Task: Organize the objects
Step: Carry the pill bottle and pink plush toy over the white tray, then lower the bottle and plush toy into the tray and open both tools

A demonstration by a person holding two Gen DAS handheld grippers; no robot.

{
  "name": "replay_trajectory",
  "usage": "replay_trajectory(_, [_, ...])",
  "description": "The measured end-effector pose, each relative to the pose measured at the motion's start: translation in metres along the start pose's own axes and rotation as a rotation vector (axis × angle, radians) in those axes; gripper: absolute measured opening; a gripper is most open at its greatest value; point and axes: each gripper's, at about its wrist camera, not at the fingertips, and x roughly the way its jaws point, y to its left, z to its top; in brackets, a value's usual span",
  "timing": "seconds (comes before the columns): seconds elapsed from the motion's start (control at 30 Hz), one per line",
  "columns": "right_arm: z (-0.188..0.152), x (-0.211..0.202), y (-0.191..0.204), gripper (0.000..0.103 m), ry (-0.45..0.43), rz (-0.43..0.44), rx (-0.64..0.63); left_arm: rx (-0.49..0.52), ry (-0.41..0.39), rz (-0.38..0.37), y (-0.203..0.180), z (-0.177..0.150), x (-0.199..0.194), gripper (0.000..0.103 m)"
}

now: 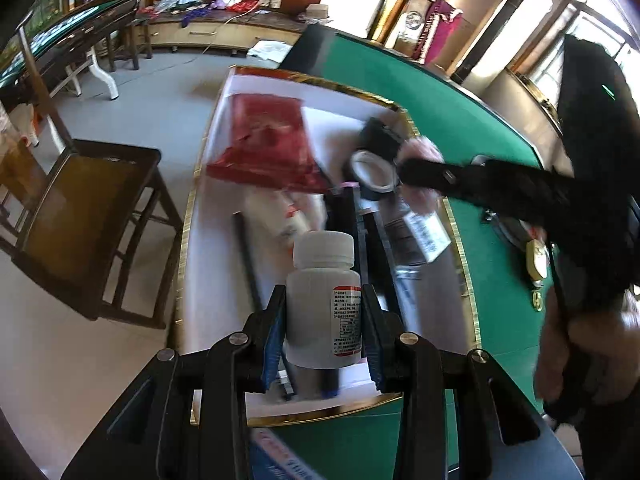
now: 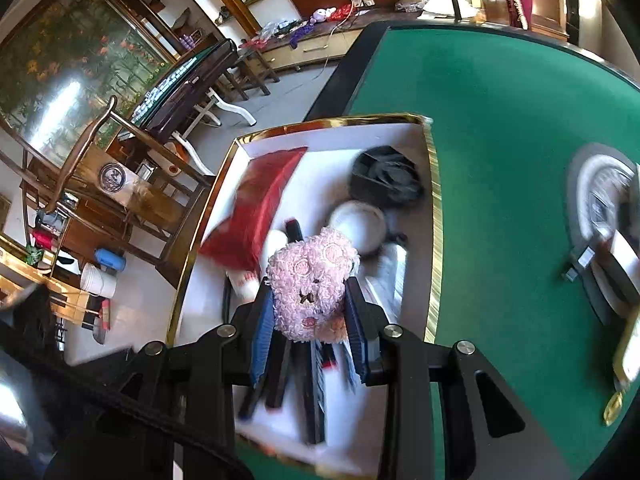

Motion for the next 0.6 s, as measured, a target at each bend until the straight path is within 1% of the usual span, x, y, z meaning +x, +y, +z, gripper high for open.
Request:
replay_trajectory(0.1, [0.013, 0.026, 0.005, 0.031, 0.015, -0.018, 0.003, -0.007, 0.013, 0.007, 0.009, -0.003, 0.005, 0.030])
replay_trajectory(0.27, [0.022, 0.050, 0.011, 0.031, 0.034, -0.038, 0.001, 0.006, 0.031, 0.016, 0.012, -0.008, 0.013, 0.030])
replay_trajectory(0.5, [0.026, 0.062, 0.020, 0.031, 0.053, -0.065, -0.019, 0.010, 0.048, 0.018, 0.014, -0.009, 0.022, 0.030])
replay_trajectory(0.6, [0.027, 0.061, 0.017, 0.036, 0.067, -0.064, -0.009, 0.015, 0.061, 0.019, 0.013, -0.011, 0.024, 0.030])
